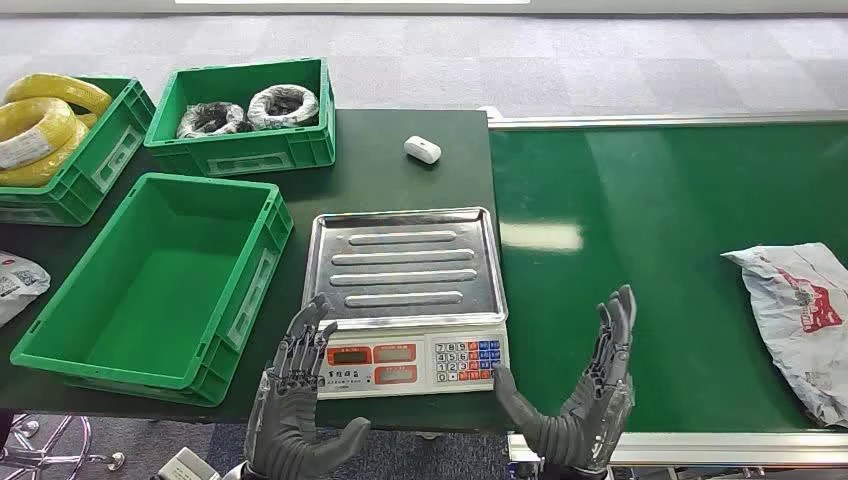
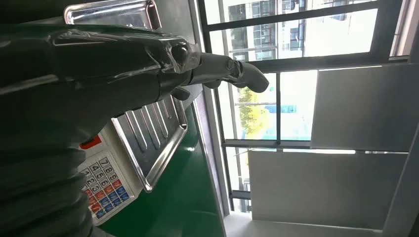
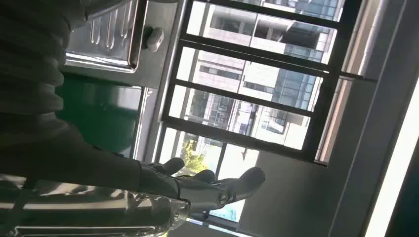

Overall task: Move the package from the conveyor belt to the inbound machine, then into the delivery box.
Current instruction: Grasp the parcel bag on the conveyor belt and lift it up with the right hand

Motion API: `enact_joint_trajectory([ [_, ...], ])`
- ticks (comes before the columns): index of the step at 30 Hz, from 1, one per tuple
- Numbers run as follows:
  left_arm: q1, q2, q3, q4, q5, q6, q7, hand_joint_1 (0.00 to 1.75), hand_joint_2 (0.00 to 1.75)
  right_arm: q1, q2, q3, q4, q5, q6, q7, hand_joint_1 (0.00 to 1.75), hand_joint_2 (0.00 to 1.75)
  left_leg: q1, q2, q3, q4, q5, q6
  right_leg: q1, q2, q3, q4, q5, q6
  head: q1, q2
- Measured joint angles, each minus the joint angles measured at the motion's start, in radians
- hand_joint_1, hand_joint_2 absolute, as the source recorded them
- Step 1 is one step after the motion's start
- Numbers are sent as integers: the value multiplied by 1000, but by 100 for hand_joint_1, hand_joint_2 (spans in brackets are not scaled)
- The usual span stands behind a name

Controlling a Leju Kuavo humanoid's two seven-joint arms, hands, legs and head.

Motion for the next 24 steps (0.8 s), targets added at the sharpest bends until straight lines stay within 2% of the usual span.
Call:
enact_joint_trajectory([
  [4, 1, -8, 0, 5, -1, 1, 0, 0, 175, -36, 0, -28, 23, 265, -5, 159, 0, 175, 0, 0, 1, 0, 0, 0, 0, 0, 1, 0, 0, 0, 0, 0],
  [7, 3, -12, 1, 9, 2, -1, 0, 0, 175, -64, 0, -55, 40, 402, 20, 249, 0, 175, 0, 0, 1, 0, 0, 0, 0, 0, 1, 0, 0, 0, 0, 0],
  [10, 1, -14, 9, 11, 17, -28, 0, 0, 175, -115, -12, -90, 70, 687, 131, 413, 0, 175, 0, 0, 1, 0, 0, 0, 0, 0, 1, 0, 0, 0, 0, 0],
  [12, -6, -21, 23, 17, 31, -58, 0, 0, 175, -175, -39, -124, 111, 839, 210, 491, 0, 175, 0, 0, 2, 0, 1, 1, 0, -1, 2, 0, 0, 0, 0, 0],
  [15, -33, -34, 49, 30, 52, -98, 0, 0, 175, -286, -111, -182, 216, 901, 262, 517, 0, 175, -1, -1, 2, 1, 2, 3, -1, -3, 3, 0, 2, 1, 0, 0],
  [17, -59, -37, 68, 40, 69, -115, 2, 0, 175, -381, -187, -207, 335, 904, 275, 512, 0, 175, -1, -2, 2, 2, 3, 4, -2, -4, 3, 0, 3, 3, -1, 0],
  [20, -91, -37, 91, 56, 93, -127, 3, 0, 175, -519, -309, -236, 543, 887, 259, 490, 0, 175, -3, -7, 0, 3, 5, 7, -3, -8, 3, 0, 5, 5, 0, 0],
  [24, -110, -30, 110, 78, 114, -132, 1, 0, 175, -666, -438, -264, 821, 851, 218, 476, 0, 175, -3, -12, -3, 4, 6, 8, -4, -13, 2, 0, 5, 6, -1, 0],
])
